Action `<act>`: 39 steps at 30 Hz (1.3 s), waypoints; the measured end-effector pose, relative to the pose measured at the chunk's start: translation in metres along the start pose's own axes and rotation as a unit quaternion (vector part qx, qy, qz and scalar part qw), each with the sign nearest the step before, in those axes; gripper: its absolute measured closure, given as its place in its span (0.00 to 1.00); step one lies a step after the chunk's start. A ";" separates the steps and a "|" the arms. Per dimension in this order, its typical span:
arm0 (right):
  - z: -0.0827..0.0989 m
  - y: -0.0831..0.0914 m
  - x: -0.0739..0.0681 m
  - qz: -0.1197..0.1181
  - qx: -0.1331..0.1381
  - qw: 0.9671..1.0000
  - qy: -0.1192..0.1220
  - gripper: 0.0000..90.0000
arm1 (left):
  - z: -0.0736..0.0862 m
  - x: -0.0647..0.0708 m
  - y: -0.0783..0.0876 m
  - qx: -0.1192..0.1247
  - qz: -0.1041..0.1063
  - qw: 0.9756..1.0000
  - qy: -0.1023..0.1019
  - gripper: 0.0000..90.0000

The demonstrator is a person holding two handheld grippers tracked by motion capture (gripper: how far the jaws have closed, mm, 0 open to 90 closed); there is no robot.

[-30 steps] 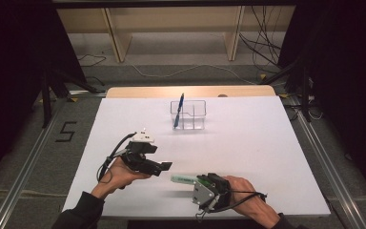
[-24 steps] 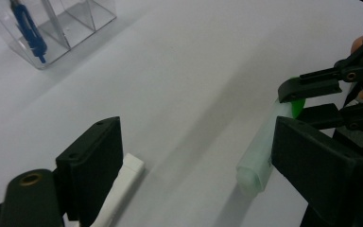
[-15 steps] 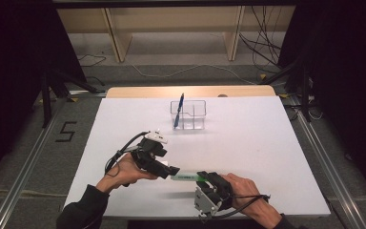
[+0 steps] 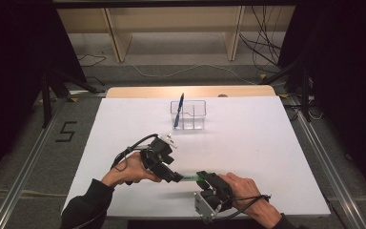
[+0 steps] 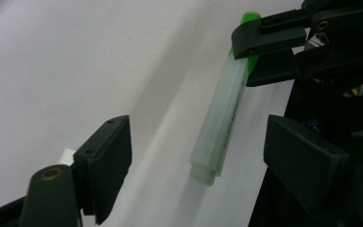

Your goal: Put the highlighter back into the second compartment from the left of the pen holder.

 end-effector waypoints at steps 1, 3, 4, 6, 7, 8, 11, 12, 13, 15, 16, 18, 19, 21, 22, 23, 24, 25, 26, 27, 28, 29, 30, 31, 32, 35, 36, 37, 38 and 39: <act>0.000 0.000 0.000 0.002 0.002 1.000 0.003 0.75 | -0.001 0.000 -0.001 -0.004 0.002 1.000 0.000 0.28; 0.000 0.000 -0.001 0.001 0.000 1.000 0.010 0.75 | -0.004 0.000 -0.004 -0.015 0.010 1.000 -0.006 0.29; 0.000 -0.001 0.000 0.003 0.002 1.000 0.017 0.75 | -0.005 0.000 -0.006 -0.022 0.016 1.000 -0.005 0.30; 0.000 -0.001 -0.001 0.009 0.004 1.000 0.024 0.75 | -0.007 0.000 -0.009 -0.031 0.018 0.999 -0.010 0.32; 0.000 -0.001 -0.001 0.007 0.004 1.000 0.027 0.75 | -0.008 0.000 -0.010 -0.033 0.020 0.999 -0.009 0.32; -0.001 -0.001 -0.002 0.006 0.005 1.000 0.026 0.75 | -0.009 0.000 -0.011 -0.036 0.022 0.999 -0.012 0.33; -0.001 -0.001 -0.003 0.008 0.005 0.999 0.035 0.75 | -0.012 -0.001 -0.014 -0.048 0.031 0.998 -0.018 0.35; -0.001 -0.001 -0.003 0.008 0.004 0.999 0.035 0.75 | -0.012 -0.001 -0.015 -0.052 0.034 0.998 -0.017 0.35; -0.001 -0.001 -0.003 0.008 0.005 0.999 0.036 0.75 | -0.013 -0.001 -0.016 -0.056 0.034 0.998 -0.024 0.36; -0.001 0.000 -0.004 0.007 0.008 0.999 0.038 0.75 | -0.014 0.000 -0.019 -0.055 0.037 0.998 -0.020 0.38; -0.001 0.000 -0.004 0.007 0.009 0.999 0.042 0.75 | -0.014 0.000 -0.020 -0.060 0.040 0.997 -0.024 0.39; -0.002 0.000 -0.004 0.010 0.009 0.999 0.045 0.75 | -0.014 0.002 -0.023 -0.069 0.045 0.996 -0.026 0.41; -0.002 0.000 -0.004 0.011 0.011 0.999 0.051 0.75 | -0.014 0.001 -0.025 -0.075 0.048 0.996 -0.031 0.42; -0.002 0.001 -0.006 0.015 0.011 0.999 0.050 0.75 | -0.015 0.002 -0.026 -0.079 0.051 0.995 -0.032 0.44; -0.002 0.001 -0.006 0.016 0.012 0.999 0.049 0.75 | -0.015 0.001 -0.027 -0.081 0.054 0.995 -0.031 0.45; -0.002 0.001 -0.006 0.017 0.013 0.998 0.056 0.75 | -0.015 0.001 -0.027 -0.082 0.058 0.994 -0.031 0.46; -0.002 0.000 -0.006 0.020 0.016 0.998 0.060 0.75 | -0.015 0.001 -0.028 -0.084 0.061 0.994 -0.032 0.47; -0.002 0.001 -0.006 0.018 0.012 0.997 0.068 0.75 | -0.016 0.001 -0.029 -0.087 0.064 0.994 -0.034 0.48; -0.003 0.001 -0.006 0.022 0.016 0.997 0.071 0.75 | -0.016 0.000 -0.029 -0.094 0.064 0.993 -0.039 0.49; -0.003 0.001 -0.006 0.021 0.015 0.997 0.071 0.75 | -0.016 0.001 -0.030 -0.093 0.064 0.993 -0.038 0.50; -0.003 0.000 -0.006 0.022 0.015 0.997 0.078 0.75 | -0.016 0.001 -0.031 -0.092 0.065 0.993 -0.036 0.51; -0.003 0.000 -0.007 0.023 0.017 0.996 0.079 0.75 | -0.017 0.001 -0.031 -0.094 0.067 0.993 -0.036 0.52; -0.003 0.000 -0.007 0.021 0.016 0.997 0.078 0.75 | -0.017 0.001 -0.031 -0.097 0.069 0.992 -0.042 0.53; -0.004 0.000 -0.007 0.022 0.017 0.996 0.080 0.75 | -0.017 0.001 -0.032 -0.098 0.072 0.992 -0.043 0.55; -0.004 0.001 -0.008 0.021 0.013 0.996 0.081 0.75 | -0.016 0.001 -0.032 -0.101 0.074 0.991 -0.044 0.56; -0.004 0.000 -0.009 0.024 0.016 0.996 0.085 0.75 | -0.017 0.001 -0.034 -0.109 0.076 0.990 -0.048 0.58; -0.004 0.000 -0.009 0.025 0.017 0.995 0.091 0.75 | -0.017 0.001 -0.035 -0.113 0.078 0.989 -0.049 0.59; -0.004 0.000 -0.009 0.028 0.018 0.995 0.098 0.75 | -0.017 0.001 -0.035 -0.114 0.078 0.989 -0.051 0.59; -0.004 0.000 -0.010 0.030 0.020 0.994 0.100 0.75 | -0.018 0.001 -0.036 -0.116 0.080 0.989 -0.049 0.60; -0.004 0.000 -0.010 0.028 0.019 0.995 0.099 0.75 | -0.018 0.001 -0.037 -0.120 0.079 0.988 -0.052 0.61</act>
Point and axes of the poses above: each handheld gripper's, and its own axes: y roughly backward along the jaws, z roughly out of its underside, x roughly to its right, the point moved 1 cm from there along -y, roughly forward along the jaws, and after that the axes turned 6 degrees about -y, right-handed, at the moved point
